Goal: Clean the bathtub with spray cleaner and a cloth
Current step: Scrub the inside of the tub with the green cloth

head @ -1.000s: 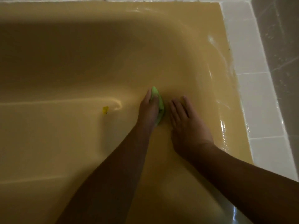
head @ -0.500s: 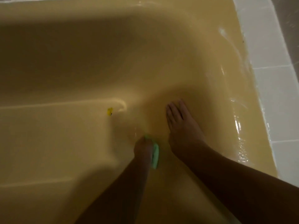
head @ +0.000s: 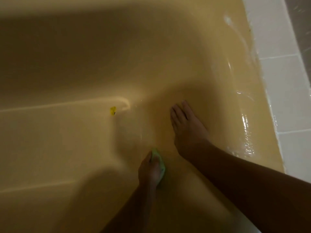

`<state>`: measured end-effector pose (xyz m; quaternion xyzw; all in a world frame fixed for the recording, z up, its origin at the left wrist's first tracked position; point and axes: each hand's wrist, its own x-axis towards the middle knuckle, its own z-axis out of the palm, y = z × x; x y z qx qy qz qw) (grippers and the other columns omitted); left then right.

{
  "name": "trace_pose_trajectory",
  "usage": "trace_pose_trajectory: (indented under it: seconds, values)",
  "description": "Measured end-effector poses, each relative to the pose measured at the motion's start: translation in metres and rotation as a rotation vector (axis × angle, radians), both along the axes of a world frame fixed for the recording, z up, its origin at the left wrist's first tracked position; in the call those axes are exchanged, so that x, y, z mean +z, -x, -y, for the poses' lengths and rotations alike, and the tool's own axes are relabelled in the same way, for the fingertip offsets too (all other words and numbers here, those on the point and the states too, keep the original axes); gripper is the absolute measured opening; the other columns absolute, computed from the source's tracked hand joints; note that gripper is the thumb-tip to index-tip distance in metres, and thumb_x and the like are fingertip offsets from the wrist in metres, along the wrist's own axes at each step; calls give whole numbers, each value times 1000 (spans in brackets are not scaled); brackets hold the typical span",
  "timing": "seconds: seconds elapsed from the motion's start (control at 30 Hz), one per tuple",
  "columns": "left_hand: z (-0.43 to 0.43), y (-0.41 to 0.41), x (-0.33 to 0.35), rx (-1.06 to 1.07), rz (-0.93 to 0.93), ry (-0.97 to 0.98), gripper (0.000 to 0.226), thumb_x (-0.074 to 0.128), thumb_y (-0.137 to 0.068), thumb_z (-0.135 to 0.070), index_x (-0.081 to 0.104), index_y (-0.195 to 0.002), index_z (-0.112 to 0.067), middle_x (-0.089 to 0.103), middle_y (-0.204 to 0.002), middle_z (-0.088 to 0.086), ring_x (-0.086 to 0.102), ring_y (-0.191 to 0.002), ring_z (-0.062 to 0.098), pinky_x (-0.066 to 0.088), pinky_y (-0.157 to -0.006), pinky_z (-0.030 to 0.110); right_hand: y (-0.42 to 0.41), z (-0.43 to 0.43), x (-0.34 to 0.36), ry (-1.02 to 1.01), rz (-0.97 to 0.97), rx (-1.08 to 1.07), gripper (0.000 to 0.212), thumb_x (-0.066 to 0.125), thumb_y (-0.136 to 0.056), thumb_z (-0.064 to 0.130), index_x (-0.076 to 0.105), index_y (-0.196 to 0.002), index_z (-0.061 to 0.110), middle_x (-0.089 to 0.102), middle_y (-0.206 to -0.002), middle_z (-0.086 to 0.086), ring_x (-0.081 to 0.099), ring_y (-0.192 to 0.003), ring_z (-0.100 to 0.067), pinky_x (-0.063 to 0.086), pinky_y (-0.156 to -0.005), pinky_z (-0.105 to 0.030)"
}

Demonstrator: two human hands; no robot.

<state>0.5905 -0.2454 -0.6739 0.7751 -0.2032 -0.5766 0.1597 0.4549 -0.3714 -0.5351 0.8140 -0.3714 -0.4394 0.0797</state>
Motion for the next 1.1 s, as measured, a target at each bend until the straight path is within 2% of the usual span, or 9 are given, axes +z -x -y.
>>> trace_pose_trajectory:
  seconds: [0.07,0.17,0.37,0.5,0.6,0.7,0.8,0.97,1.1]
  values:
    - [1,-2,5,-66,127,-123,42,52,-93,-47,75,-116,-21,74,-111,9,71,-97,26,61,-88,41,0,-3,-2,-14,15,-16,76,15,-108,48,-6,-160,-3,-11,-168,-28,-10,-157,-44,-17,-117,-69]
    - [70,12,21,26,-59,-55,27,51,-93,-32,69,-81,-16,69,-85,6,67,-86,24,59,-86,40,0,-6,-4,-27,49,-39,78,17,-107,49,-4,-160,-3,-9,-169,-27,-9,-158,-43,-15,-119,-67]
    - [122,26,86,128,-396,221,22,64,-100,-21,76,-98,-39,77,-106,-10,74,-102,12,60,-87,32,0,-9,12,-42,213,-123,76,25,-107,42,-2,-160,-6,3,-170,-28,3,-158,-42,-6,-127,-56]
    - [79,-6,103,49,-624,57,21,53,-105,-14,72,-115,-12,76,-96,13,74,-76,20,56,-62,30,1,-22,16,-208,446,-133,72,46,-100,56,27,-156,15,35,-160,-21,34,-146,-38,14,-125,-52]
    - [60,-31,107,13,-757,-85,26,47,-105,-18,67,-113,-4,68,-77,8,65,-64,19,50,-63,33,-6,-38,14,-311,721,-295,64,55,-93,65,48,-143,25,50,-146,-6,47,-132,-31,34,-114,-46]
    - [55,-51,114,138,-765,-166,31,49,-97,-24,70,-103,-3,69,-95,18,69,-86,33,58,-82,49,-16,-50,14,-378,1051,-670,50,66,-90,56,56,-128,25,60,-116,5,56,-108,-22,48,-92,-43]
    - [56,-74,133,225,-749,-206,49,40,-105,-38,67,-126,-3,71,-122,22,68,-112,44,53,-93,70,-31,-58,18,-357,1174,-1012,50,70,-91,51,52,-132,29,62,-116,4,58,-103,-18,52,-87,-41]
    - [56,-109,170,126,-730,-122,50,43,-107,-52,66,-130,-15,75,-119,16,74,-107,36,61,-83,58,-61,-60,31,-377,1406,-1411,36,70,-98,33,51,-128,33,64,-101,-1,65,-75,-5,52,-62,-22]
    - [57,-135,186,73,-624,-13,44,43,-108,-48,65,-131,-17,76,-115,14,75,-104,34,62,-79,55,-86,-69,40,-316,1485,-1360,24,67,-100,32,55,-122,33,64,-108,4,64,-91,-7,54,-72,-27]
